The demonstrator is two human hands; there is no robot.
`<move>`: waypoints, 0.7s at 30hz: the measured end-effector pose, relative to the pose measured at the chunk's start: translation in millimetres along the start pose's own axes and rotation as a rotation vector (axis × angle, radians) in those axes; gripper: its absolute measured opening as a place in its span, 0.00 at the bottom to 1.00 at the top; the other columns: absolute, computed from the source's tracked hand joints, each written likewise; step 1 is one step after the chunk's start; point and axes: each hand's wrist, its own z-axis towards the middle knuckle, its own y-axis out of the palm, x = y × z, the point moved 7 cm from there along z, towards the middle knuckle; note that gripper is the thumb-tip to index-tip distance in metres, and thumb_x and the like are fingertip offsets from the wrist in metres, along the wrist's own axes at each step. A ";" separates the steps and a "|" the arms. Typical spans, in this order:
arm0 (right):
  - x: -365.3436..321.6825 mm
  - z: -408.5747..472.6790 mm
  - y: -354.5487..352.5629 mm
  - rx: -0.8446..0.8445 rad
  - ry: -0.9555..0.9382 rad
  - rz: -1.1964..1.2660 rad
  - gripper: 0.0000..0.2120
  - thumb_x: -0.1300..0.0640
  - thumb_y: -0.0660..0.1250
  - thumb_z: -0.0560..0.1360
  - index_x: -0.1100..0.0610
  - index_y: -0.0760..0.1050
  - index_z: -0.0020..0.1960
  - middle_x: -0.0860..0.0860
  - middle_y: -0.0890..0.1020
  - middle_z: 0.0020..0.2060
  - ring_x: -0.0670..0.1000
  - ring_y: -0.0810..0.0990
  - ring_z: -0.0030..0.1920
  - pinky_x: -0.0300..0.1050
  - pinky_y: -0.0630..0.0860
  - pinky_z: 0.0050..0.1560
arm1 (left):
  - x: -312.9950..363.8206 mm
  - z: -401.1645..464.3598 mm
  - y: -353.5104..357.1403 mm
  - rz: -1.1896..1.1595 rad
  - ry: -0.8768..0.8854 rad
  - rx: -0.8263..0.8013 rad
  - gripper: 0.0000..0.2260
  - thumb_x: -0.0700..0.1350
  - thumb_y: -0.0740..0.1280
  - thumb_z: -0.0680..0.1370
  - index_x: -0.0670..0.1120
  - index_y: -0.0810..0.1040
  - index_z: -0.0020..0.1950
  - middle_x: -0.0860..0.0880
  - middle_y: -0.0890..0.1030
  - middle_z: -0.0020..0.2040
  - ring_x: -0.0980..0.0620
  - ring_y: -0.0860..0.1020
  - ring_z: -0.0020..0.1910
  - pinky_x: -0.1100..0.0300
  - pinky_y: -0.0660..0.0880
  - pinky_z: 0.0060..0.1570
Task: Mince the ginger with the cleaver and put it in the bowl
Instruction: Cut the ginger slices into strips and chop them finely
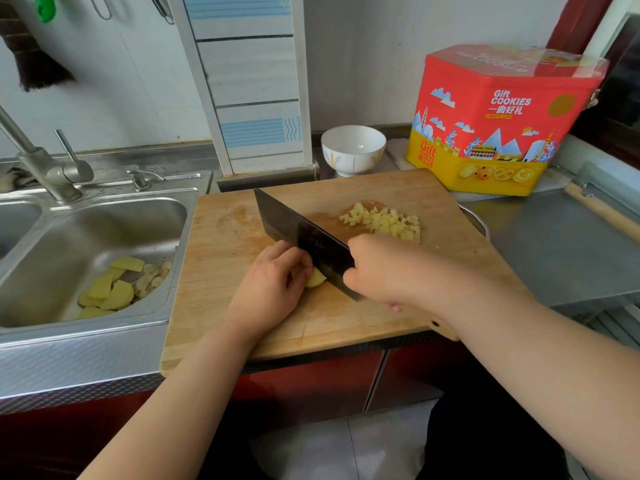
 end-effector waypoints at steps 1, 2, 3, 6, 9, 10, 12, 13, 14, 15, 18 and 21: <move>3.2 -0.7 1.4 0.032 0.004 -0.013 0.04 0.58 0.57 0.80 0.57 0.69 0.48 0.54 0.76 0.33 0.52 0.76 0.25 0.41 0.71 0.25 | 0.2 -0.1 -0.3 0.001 0.000 0.005 0.03 0.40 0.68 0.76 0.47 0.77 0.45 0.54 0.74 0.45 0.54 0.73 0.43 0.60 0.73 0.42; 6.3 -0.2 1.8 0.055 0.009 -0.018 0.05 0.58 0.57 0.80 0.57 0.71 0.51 0.53 0.76 0.35 0.52 0.76 0.25 0.41 0.72 0.25 | 0.5 -0.3 -0.5 0.006 0.003 0.010 0.03 0.39 0.68 0.76 0.47 0.77 0.45 0.54 0.74 0.45 0.53 0.73 0.43 0.60 0.73 0.42; 9.4 0.7 1.9 0.060 0.019 0.006 0.08 0.58 0.57 0.79 0.59 0.71 0.55 0.54 0.77 0.35 0.52 0.76 0.25 0.41 0.72 0.25 | 1.1 -0.6 -0.8 0.013 0.009 0.014 0.03 0.40 0.68 0.76 0.47 0.77 0.45 0.54 0.74 0.45 0.53 0.74 0.43 0.60 0.73 0.42; 17.1 1.8 -0.6 0.021 0.037 0.134 0.15 0.59 0.57 0.79 0.60 0.68 0.65 0.57 0.79 0.34 0.52 0.74 0.24 0.40 0.72 0.25 | 3.1 -2.3 -1.9 0.050 0.029 0.035 0.01 0.40 0.68 0.76 0.46 0.78 0.46 0.53 0.76 0.46 0.53 0.75 0.44 0.58 0.75 0.42; 19.8 -1.9 -4.7 0.024 0.031 0.177 0.17 0.59 0.57 0.80 0.61 0.67 0.67 0.59 0.80 0.40 0.51 0.73 0.23 0.40 0.73 0.25 | 3.2 -3.3 -2.6 0.072 0.021 0.040 0.02 0.40 0.69 0.76 0.46 0.78 0.46 0.53 0.76 0.47 0.53 0.75 0.45 0.58 0.75 0.43; 18.9 -3.7 -6.6 0.034 0.023 0.173 0.15 0.59 0.57 0.80 0.61 0.68 0.65 0.57 0.79 0.36 0.51 0.73 0.23 0.40 0.72 0.25 | 3.0 -3.3 -2.4 0.076 0.016 0.039 0.02 0.40 0.69 0.76 0.46 0.78 0.46 0.54 0.76 0.47 0.54 0.75 0.45 0.59 0.75 0.43; 15.6 -6.7 -11.6 0.047 0.011 0.141 0.11 0.59 0.56 0.79 0.61 0.70 0.59 0.56 0.76 0.30 0.53 0.74 0.23 0.40 0.72 0.25 | 1.9 -2.8 -1.7 0.085 0.004 0.029 0.02 0.41 0.68 0.76 0.47 0.78 0.47 0.55 0.75 0.48 0.55 0.74 0.44 0.60 0.74 0.43; 13.3 -7.7 -14.5 0.048 0.004 0.123 0.09 0.59 0.56 0.79 0.61 0.70 0.57 0.57 0.76 0.28 0.53 0.74 0.23 0.40 0.72 0.26 | 1.4 -2.4 -1.3 0.086 -0.001 0.023 0.02 0.41 0.68 0.76 0.47 0.78 0.47 0.55 0.75 0.48 0.56 0.74 0.44 0.60 0.74 0.43; 11.0 -8.4 -17.3 0.050 -0.003 0.111 0.08 0.59 0.56 0.79 0.61 0.70 0.55 0.57 0.76 0.28 0.53 0.74 0.24 0.40 0.72 0.26 | 1.1 -2.1 -1.2 0.085 -0.004 0.019 0.02 0.41 0.68 0.76 0.48 0.77 0.47 0.55 0.75 0.48 0.56 0.74 0.45 0.61 0.74 0.43; 8.7 -8.8 -19.5 0.050 -0.007 0.101 0.06 0.59 0.56 0.79 0.60 0.69 0.52 0.57 0.77 0.29 0.53 0.75 0.23 0.40 0.71 0.26 | 0.9 -1.9 -1.1 0.084 -0.006 0.017 0.02 0.41 0.68 0.76 0.48 0.77 0.47 0.55 0.75 0.48 0.55 0.74 0.45 0.61 0.74 0.43; 4.1 -7.8 -19.9 0.041 -0.006 0.073 0.03 0.58 0.57 0.80 0.58 0.66 0.49 0.60 0.81 0.33 0.53 0.75 0.23 0.40 0.71 0.27 | 0.6 -2.2 -1.0 0.083 -0.013 0.010 0.02 0.41 0.68 0.76 0.48 0.77 0.47 0.54 0.76 0.48 0.55 0.74 0.45 0.61 0.73 0.44; 2.1 -6.4 -15.3 0.010 0.001 0.083 0.04 0.58 0.56 0.80 0.59 0.66 0.51 0.62 0.83 0.36 0.54 0.77 0.25 0.41 0.72 0.27 | 0.4 -2.3 -1.5 0.072 -0.010 0.011 0.04 0.40 0.68 0.76 0.48 0.77 0.46 0.55 0.75 0.47 0.56 0.73 0.44 0.62 0.72 0.44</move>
